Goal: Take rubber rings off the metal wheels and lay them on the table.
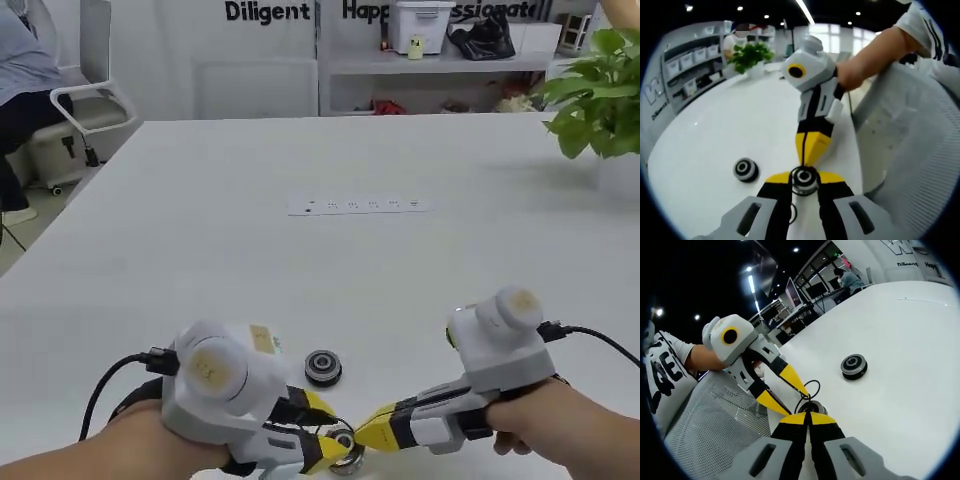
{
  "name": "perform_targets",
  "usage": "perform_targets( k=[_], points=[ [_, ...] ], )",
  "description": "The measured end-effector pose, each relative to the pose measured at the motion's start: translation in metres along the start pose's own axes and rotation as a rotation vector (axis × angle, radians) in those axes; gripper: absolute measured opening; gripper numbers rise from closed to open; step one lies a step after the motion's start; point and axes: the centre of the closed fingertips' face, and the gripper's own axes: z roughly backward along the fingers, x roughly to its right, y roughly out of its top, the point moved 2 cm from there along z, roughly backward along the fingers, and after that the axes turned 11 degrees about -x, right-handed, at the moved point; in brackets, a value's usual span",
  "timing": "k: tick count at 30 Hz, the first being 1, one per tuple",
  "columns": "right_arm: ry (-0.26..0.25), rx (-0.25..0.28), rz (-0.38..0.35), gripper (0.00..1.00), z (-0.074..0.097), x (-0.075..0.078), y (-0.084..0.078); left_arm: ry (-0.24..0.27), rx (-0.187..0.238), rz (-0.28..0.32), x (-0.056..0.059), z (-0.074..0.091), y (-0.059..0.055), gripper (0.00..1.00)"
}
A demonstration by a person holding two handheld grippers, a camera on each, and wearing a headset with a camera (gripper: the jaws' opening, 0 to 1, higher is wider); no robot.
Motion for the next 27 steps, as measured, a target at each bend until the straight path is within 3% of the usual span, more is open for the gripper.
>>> perform_targets(
  k=[11, 27],
  points=[
    [0.005, -0.013, 0.012, 0.00, -0.001, -0.003, 0.000, 0.003, 0.022, 0.013, 0.000, 0.011, 0.001, 0.26],
    [0.002, -0.010, 0.018, 0.00, 0.002, -0.006, 0.003, 0.039, 0.040, 0.053, -0.009, 0.032, -0.011, 0.30]
  ],
)
